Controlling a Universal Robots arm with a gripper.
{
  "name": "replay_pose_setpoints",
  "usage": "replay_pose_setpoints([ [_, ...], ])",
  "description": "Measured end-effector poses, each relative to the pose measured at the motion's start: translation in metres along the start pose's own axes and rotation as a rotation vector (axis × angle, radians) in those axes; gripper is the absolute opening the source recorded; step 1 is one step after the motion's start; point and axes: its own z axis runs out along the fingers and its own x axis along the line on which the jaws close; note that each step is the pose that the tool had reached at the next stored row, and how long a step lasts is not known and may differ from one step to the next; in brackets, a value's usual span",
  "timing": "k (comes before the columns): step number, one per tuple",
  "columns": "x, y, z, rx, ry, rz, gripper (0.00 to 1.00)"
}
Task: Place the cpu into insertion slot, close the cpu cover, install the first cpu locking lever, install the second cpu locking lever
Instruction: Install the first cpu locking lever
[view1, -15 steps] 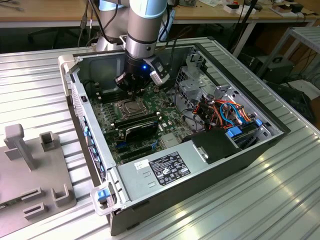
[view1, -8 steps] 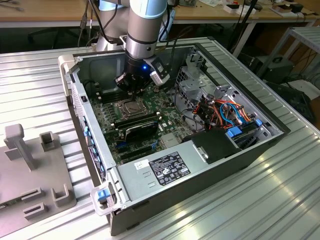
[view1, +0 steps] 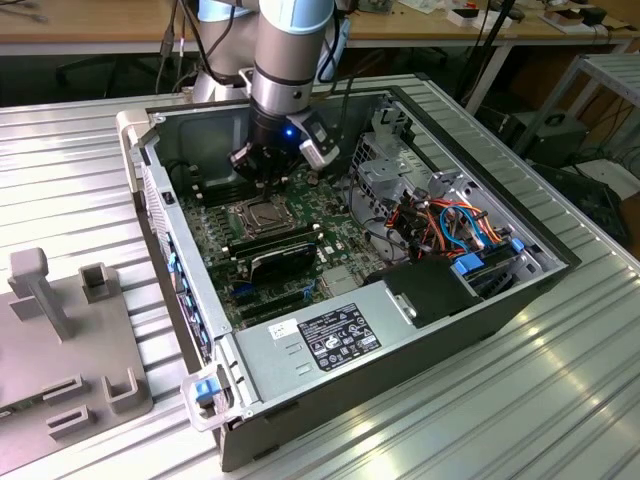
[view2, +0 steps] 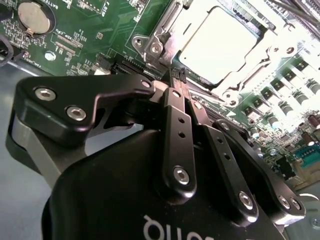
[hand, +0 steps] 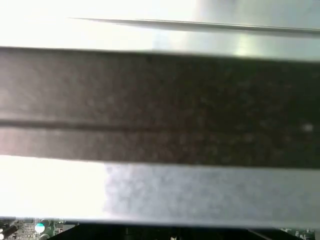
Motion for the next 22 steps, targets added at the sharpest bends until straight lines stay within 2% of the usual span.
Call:
replay_pose_setpoints([
  [6,0.0078,0.0007,-0.0027,-0.0001,0.0030,-0.002,0.11],
  [12,0.0140,0.0026,-0.0038,0.0000,0.0099,-0.003,0.11],
  [17,0.0142,0.0095,-0.0041,-0.0006,0.0145,-0.006,0.11],
  [22,0.0084,0.0099,-0.0041,-0.0007,0.0177,-0.007,0.11],
])
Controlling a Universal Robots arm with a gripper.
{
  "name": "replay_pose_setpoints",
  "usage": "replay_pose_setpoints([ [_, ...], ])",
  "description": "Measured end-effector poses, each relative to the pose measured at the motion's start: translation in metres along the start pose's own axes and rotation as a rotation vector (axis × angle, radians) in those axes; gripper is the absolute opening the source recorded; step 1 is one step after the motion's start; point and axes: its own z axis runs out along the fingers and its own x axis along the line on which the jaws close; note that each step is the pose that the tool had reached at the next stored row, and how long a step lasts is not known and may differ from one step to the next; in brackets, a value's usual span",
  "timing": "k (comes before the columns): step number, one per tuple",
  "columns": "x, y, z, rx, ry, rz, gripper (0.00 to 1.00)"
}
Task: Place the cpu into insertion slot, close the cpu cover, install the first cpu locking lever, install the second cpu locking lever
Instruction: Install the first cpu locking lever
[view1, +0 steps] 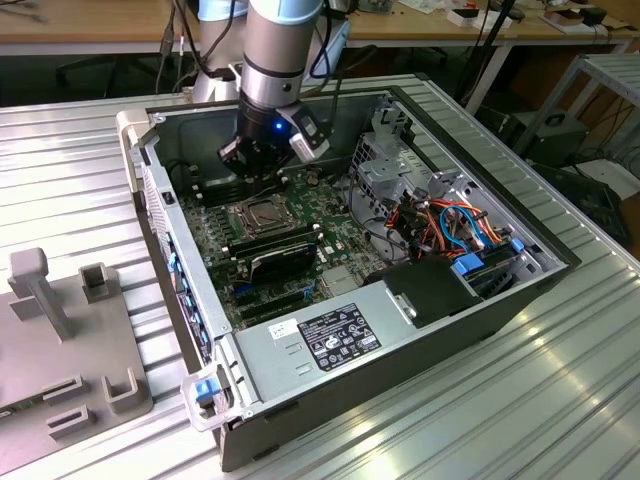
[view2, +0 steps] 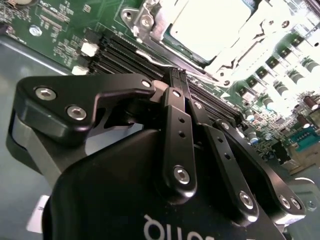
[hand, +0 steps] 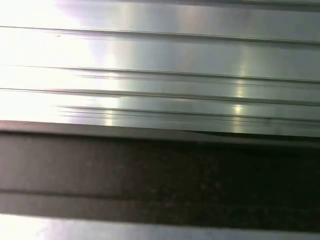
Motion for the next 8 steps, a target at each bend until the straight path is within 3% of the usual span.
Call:
replay_pose_setpoints([
  [8,0.0004,-0.0013,0.0000,-0.0004,0.0082,0.000,0.11],
])
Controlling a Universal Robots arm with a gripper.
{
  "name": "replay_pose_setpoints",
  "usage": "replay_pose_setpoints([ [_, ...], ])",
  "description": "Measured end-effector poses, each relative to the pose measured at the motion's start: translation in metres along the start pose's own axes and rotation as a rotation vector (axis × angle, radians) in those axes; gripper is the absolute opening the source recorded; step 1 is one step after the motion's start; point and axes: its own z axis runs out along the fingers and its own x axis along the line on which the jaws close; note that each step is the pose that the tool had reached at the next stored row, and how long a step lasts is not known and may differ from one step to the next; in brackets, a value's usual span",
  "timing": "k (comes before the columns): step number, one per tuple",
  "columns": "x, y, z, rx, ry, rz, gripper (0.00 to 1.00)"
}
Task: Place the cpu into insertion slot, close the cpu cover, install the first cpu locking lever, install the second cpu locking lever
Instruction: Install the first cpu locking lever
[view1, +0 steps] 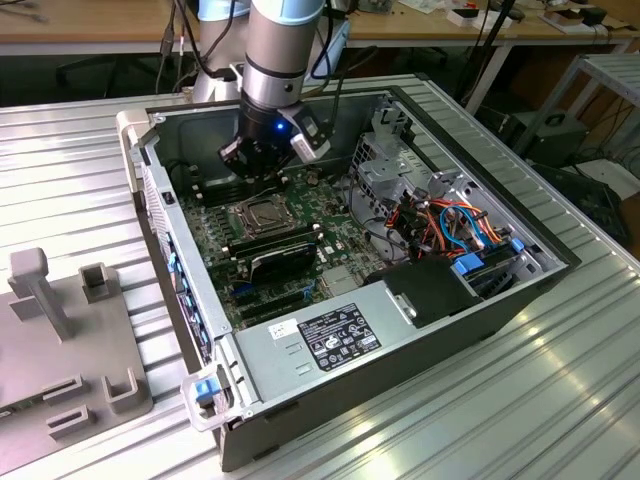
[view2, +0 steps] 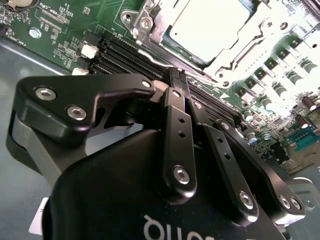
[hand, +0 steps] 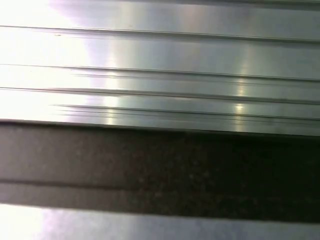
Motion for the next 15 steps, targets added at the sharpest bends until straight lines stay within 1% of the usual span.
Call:
replay_pose_setpoints([
  [3,0.0012,-0.0005,-0.0001,0.0000,0.0036,0.000,0.11],
  [4,0.0014,-0.0029,-0.0001,-0.0004,0.0037,0.000,0.11],
  [5,0.0015,-0.0045,-0.0005,0.0007,0.0040,0.000,0.11],
  [7,0.0015,-0.0044,-0.0003,0.0001,0.0033,-0.001,0.11],
  [8,0.0014,-0.0037,-0.0001,-0.0001,0.0016,-0.002,0.11],
  [10,0.0013,-0.0029,-0.0001,0.0001,0.0016,-0.004,0.11],
  [13,-0.0018,-0.0018,-0.0001,0.0001,0.0018,-0.006,0.11],
  [15,-0.0058,-0.0017,0.0000,0.0001,0.0018,-0.007,0.11],
])
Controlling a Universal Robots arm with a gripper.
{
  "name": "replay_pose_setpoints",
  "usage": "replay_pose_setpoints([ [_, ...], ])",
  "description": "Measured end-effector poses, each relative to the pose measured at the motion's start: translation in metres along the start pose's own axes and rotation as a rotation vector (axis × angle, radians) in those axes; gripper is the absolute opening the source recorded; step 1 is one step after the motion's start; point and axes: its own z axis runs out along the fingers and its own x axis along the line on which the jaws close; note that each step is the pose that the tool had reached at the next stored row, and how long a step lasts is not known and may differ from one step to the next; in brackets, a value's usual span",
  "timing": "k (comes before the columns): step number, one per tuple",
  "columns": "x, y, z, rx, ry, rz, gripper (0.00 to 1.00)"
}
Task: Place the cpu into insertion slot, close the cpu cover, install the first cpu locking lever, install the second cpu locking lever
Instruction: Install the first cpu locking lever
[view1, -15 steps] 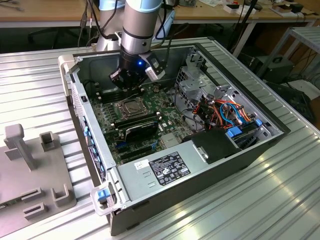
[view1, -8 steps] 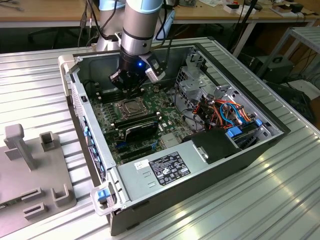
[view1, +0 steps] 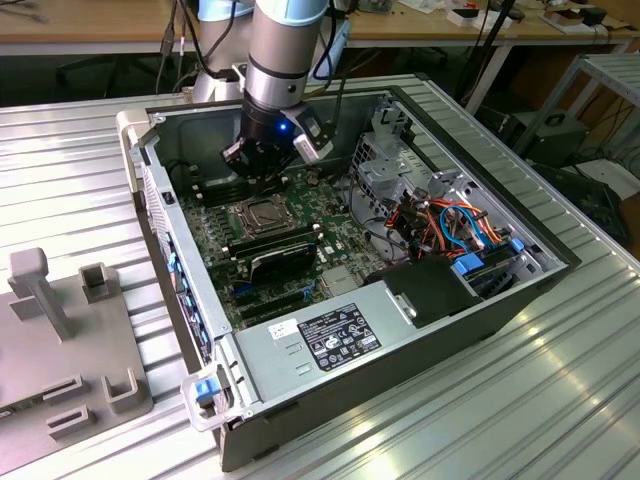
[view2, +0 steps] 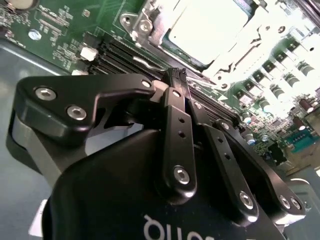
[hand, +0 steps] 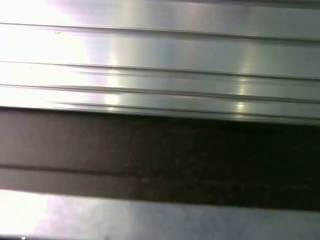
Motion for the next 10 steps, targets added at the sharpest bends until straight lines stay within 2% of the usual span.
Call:
replay_pose_setpoints([
  [2,-0.0037,-0.0001,0.0004,-0.0002,-0.0002,0.000,0.11],
  [5,-0.0054,0.0001,0.0009,0.0001,-0.0015,-0.001,0.11],
  [10,-0.0055,0.0003,0.0023,0.0016,-0.0308,-0.003,0.11],
])
